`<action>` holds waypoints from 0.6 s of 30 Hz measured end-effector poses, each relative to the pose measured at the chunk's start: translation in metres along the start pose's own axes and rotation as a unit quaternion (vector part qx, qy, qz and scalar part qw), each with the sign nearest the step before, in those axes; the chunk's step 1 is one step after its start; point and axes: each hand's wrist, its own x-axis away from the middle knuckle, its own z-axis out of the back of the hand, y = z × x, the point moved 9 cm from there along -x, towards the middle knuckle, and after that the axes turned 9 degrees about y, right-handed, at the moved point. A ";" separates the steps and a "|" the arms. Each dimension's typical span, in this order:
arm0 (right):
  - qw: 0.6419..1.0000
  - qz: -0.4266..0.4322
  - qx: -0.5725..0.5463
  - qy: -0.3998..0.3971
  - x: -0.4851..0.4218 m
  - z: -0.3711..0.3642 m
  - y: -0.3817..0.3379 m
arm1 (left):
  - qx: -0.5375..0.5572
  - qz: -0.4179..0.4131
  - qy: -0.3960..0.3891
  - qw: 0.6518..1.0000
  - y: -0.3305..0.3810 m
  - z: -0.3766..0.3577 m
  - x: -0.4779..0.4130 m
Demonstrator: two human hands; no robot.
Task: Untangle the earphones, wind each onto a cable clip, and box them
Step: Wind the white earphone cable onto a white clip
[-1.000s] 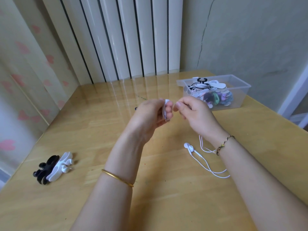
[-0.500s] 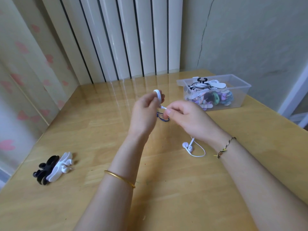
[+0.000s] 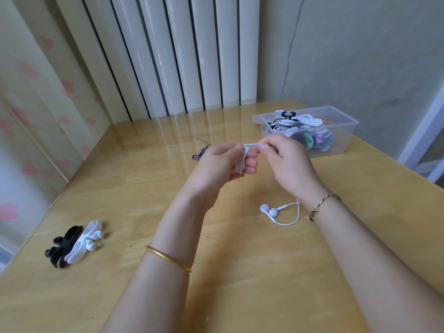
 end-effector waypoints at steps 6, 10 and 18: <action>0.992 -0.020 -0.002 -0.124 0.012 -0.028 -0.005 | 0.227 0.092 0.030 0.969 -0.005 0.007 -0.004; 0.976 -0.017 0.003 -0.219 0.025 -0.040 -0.012 | 0.194 0.047 0.063 0.978 -0.003 0.019 -0.008; 0.994 0.008 -0.063 -0.092 0.006 -0.005 -0.028 | -0.192 -0.106 0.001 0.976 0.009 0.008 -0.002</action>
